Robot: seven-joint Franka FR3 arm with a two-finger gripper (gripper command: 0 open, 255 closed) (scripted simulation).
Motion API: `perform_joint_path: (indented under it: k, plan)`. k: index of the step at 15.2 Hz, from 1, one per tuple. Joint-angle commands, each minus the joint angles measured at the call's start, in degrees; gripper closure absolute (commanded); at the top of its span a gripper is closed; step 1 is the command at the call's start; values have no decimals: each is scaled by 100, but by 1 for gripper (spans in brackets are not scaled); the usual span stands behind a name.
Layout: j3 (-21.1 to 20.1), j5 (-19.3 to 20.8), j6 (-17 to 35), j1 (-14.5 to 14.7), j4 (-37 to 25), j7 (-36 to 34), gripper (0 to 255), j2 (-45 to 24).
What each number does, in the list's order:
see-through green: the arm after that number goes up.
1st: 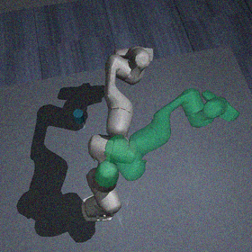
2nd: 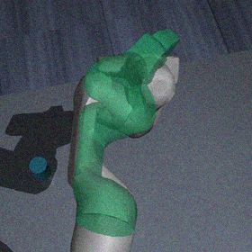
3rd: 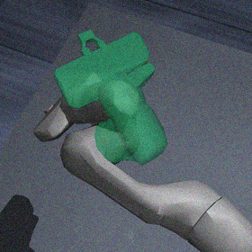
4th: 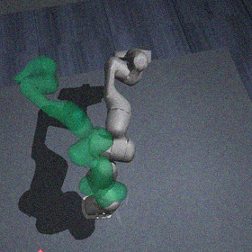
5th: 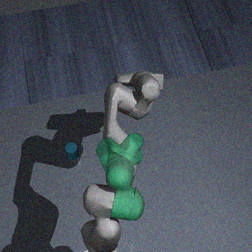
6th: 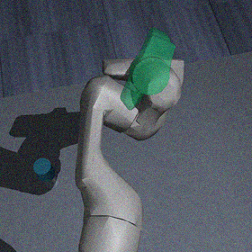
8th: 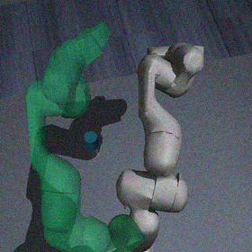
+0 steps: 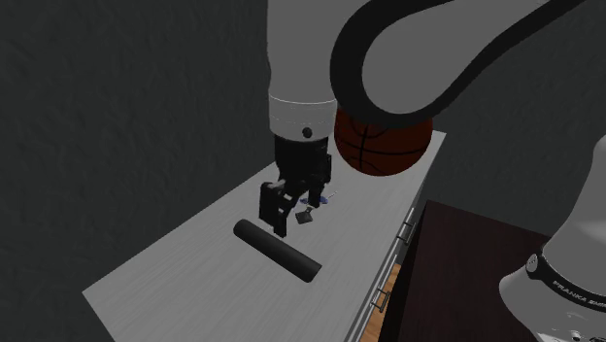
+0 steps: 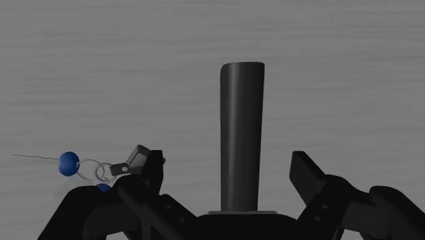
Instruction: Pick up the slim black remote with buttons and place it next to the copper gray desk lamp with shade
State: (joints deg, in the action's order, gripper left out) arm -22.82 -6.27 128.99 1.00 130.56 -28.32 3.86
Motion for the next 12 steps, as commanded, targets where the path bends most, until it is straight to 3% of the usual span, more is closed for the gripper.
perform_joint_path:
  k: [1, 12]
  plan:
    - [-75, 172, 272, 24, -216, -320, 0, -515]
    - [-70, 460, 910, 113, -161, -608, 0, -1139]
